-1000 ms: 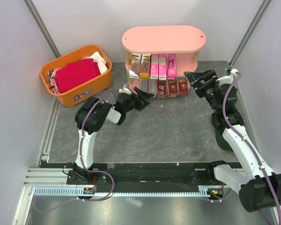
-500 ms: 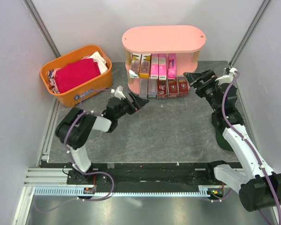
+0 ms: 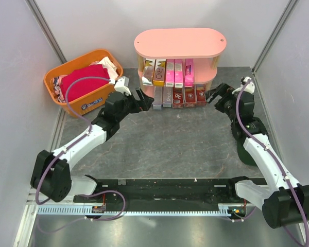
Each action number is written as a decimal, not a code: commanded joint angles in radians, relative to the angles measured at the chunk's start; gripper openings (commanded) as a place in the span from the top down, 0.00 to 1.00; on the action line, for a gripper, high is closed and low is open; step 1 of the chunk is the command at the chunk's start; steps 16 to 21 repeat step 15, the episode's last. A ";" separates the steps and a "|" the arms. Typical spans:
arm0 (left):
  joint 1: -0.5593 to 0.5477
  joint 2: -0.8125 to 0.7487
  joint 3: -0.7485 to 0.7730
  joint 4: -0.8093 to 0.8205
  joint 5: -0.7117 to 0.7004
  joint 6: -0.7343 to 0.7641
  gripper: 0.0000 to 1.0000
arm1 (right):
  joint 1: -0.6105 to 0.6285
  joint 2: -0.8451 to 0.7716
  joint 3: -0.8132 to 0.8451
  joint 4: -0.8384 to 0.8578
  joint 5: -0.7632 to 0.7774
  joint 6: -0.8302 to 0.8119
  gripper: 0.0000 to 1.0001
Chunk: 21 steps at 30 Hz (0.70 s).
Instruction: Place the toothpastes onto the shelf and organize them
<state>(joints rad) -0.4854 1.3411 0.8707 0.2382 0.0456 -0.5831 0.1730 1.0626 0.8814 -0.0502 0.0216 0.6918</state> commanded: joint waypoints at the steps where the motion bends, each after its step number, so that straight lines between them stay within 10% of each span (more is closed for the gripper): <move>1: -0.002 -0.072 0.022 -0.201 -0.124 0.114 0.00 | -0.001 -0.023 -0.091 -0.100 0.112 -0.123 0.02; 21: -0.001 -0.223 -0.172 -0.215 -0.245 0.124 0.00 | -0.003 0.013 -0.139 -0.117 0.204 -0.192 0.02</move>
